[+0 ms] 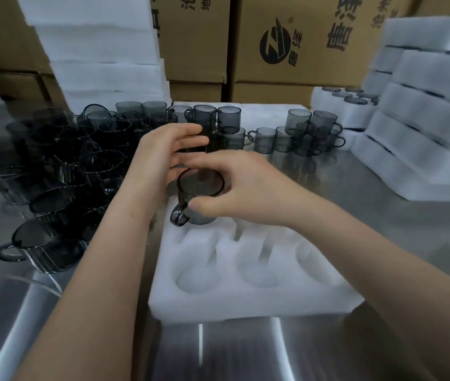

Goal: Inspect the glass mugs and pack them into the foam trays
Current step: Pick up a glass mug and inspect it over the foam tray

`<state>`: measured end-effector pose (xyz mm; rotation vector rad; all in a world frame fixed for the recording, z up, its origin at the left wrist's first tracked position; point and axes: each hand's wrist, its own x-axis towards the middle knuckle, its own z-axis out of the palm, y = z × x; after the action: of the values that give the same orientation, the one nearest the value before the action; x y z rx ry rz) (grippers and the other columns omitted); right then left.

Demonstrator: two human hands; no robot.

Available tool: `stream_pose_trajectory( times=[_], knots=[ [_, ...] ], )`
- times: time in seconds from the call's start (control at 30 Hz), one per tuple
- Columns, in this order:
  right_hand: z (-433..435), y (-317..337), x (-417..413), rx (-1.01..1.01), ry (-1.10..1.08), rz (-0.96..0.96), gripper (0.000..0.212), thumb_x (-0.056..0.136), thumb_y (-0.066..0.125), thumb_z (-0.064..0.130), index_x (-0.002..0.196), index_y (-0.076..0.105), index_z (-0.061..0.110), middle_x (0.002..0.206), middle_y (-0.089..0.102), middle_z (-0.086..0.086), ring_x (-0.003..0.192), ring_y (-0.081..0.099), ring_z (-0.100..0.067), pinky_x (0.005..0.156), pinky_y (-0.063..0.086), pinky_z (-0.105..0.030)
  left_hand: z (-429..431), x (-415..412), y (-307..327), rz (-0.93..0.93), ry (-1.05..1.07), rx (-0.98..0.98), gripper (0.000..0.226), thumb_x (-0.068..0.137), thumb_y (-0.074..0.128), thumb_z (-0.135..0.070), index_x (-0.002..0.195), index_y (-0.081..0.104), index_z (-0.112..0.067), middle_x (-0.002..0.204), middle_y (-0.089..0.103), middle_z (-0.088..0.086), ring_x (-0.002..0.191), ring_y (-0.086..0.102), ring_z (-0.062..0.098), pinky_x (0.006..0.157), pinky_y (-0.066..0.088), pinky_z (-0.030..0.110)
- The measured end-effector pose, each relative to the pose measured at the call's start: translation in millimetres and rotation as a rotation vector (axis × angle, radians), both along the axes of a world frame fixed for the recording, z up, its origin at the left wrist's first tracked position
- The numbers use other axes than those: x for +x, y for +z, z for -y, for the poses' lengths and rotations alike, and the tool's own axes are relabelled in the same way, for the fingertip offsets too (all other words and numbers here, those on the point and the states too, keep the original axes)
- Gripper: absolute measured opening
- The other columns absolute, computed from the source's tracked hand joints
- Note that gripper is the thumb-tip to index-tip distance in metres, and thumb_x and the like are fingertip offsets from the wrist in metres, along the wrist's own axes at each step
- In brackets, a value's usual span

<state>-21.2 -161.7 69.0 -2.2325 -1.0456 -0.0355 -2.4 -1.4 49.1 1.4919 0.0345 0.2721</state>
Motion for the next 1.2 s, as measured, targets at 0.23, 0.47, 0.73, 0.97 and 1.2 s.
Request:
stream_pose_trajectory(
  times=[0.23,0.47,0.73,0.97,1.2],
  knots=[
    [1.0,-2.9,2.7,0.045,0.022,0.006,0.039,0.078,0.079,0.021,0.117,0.071,0.022,0.115,0.065,0.02,0.108,0.051,0.008,0.089,0.037,-0.004,2.2,1.1,-5.2,0.027,0.012,0.116,0.029,0.091,0.046,-0.012,0.102,0.072,-0.019,0.095,0.076,0.002,0.094,0.072,0.019,0.073,0.055,0.032],
    [4.3,-5.5,4.7,0.031,0.033,-0.062,0.043,0.079,0.079,0.025,0.121,0.068,0.03,0.106,0.064,0.027,0.087,0.053,0.02,0.077,0.037,-0.002,6.5,0.2,-3.9,-0.003,0.021,0.128,0.026,0.092,0.05,-0.009,0.103,0.072,-0.016,0.095,0.076,0.003,0.094,0.071,0.027,0.08,0.057,0.037],
    [3.6,-9.5,5.9,-0.095,0.035,-0.015,0.05,0.078,0.081,0.032,0.124,0.064,0.025,0.118,0.06,0.021,0.105,0.049,0.008,0.085,0.036,-0.004,9.7,-3.4,-3.4,-0.012,0.005,0.156,0.024,0.093,0.05,-0.009,0.103,0.071,-0.016,0.096,0.076,0.004,0.092,0.072,0.028,0.09,0.054,0.046],
    [2.7,-17.9,12.6,-0.224,0.035,-0.09,0.051,0.078,0.079,0.041,0.125,0.062,0.032,0.119,0.057,0.023,0.107,0.045,0.007,0.092,0.037,-0.018,8.8,-1.4,-6.0,-0.051,-0.014,0.164,0.024,0.095,0.05,-0.011,0.106,0.07,-0.017,0.1,0.075,0.003,0.082,0.073,0.02,0.055,0.055,0.023],
    [-0.4,-17.4,21.9,-0.236,0.073,-0.325,0.037,0.082,0.078,0.032,0.113,0.057,0.025,0.129,0.055,0.015,0.125,0.048,-0.008,0.109,0.038,-0.034,13.3,0.8,-10.7,-0.046,0.0,0.241,0.022,0.095,0.049,-0.009,0.101,0.07,-0.017,0.1,0.073,0.005,0.075,0.069,0.019,0.047,0.045,0.015]
  ],
)
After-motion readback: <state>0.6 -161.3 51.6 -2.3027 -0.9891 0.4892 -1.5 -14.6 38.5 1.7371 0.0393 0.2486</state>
